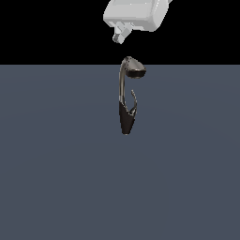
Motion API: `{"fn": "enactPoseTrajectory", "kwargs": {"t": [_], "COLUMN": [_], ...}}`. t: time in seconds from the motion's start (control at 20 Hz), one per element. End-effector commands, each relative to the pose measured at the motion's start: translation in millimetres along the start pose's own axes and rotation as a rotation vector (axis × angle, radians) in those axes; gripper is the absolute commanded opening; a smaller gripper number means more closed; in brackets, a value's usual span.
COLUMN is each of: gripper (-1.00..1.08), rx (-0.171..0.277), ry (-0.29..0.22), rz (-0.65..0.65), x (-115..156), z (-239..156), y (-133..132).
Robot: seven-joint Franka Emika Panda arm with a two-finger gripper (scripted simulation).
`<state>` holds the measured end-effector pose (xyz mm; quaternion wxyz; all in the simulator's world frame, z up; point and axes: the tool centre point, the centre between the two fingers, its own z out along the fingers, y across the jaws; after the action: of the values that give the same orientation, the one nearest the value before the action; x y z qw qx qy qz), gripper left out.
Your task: Turn on the faucet by rotating a designated handle.
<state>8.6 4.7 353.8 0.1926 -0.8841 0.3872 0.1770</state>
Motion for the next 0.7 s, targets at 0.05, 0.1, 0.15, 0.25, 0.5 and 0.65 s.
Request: {"fn": "enactPoseTrajectory", "kwargs": {"t": [0.05,0.1,0.15,0.25,0.5,0.65], "gripper": [-1.0,-1.0,-1.0,-1.0,-1.0,-1.0], "rx": [0.033,0.042,0.051,0.068,0.109,0.128], "ry": [-0.038,-0.049,-0.06,-0.082,-0.136,-0.164], "rz": [0.093,0.12,0.146,0.2,0.334,0.403], "x": [29.7,38.2,46.7,63.8,105.8,127.1], "z": [14.9,19.4,24.1,33.8,59.9,74.4], "y": [-5.1,-6.1,-7.0,-8.1,-8.0,-6.2]}}
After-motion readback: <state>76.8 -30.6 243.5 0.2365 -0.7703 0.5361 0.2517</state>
